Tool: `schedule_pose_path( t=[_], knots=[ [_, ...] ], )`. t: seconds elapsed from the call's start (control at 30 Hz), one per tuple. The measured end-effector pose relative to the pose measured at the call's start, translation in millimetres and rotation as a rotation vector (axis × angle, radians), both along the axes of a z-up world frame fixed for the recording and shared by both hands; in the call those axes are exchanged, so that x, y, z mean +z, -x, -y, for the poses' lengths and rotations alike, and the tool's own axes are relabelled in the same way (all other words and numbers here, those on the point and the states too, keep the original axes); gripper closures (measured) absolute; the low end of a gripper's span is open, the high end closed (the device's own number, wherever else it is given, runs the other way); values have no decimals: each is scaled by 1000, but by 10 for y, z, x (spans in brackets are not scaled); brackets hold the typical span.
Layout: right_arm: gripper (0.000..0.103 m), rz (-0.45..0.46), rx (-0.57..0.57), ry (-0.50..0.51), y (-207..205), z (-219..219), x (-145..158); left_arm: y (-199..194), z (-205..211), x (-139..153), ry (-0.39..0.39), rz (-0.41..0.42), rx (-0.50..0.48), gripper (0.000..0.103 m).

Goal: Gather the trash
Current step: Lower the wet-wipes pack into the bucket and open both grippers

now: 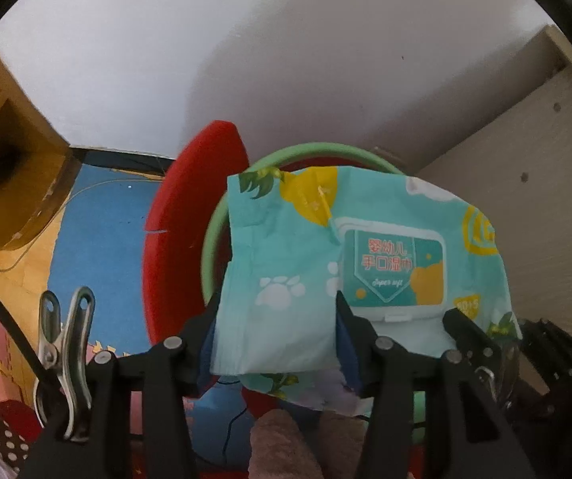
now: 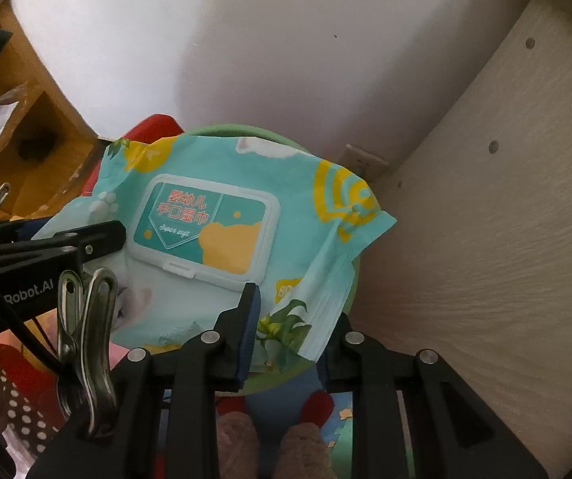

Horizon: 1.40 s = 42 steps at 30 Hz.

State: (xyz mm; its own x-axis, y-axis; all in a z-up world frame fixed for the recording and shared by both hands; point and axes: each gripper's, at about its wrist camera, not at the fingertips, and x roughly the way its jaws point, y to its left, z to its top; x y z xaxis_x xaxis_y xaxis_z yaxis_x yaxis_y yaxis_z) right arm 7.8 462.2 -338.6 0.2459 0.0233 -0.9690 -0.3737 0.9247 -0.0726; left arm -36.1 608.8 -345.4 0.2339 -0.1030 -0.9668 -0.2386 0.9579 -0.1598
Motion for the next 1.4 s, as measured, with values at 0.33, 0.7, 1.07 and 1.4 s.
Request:
schedule_pose_path(
  t=[0.33,0.7,1.07,1.4],
  knots=[
    [46,-16,10,-29,30,-180,-9,-89,-18,-170,-33,-39,10,47],
    [42,47,32,-37,86,-106,234,-79,-225,-86,27,-38,73,37],
    [42,64,35,-143,166,-92,662,-53,-162,257,2,19,54,36],
    [42,126,5,-268,246,13,1334,-86,-73,283,16,29,63,46]
  ],
)
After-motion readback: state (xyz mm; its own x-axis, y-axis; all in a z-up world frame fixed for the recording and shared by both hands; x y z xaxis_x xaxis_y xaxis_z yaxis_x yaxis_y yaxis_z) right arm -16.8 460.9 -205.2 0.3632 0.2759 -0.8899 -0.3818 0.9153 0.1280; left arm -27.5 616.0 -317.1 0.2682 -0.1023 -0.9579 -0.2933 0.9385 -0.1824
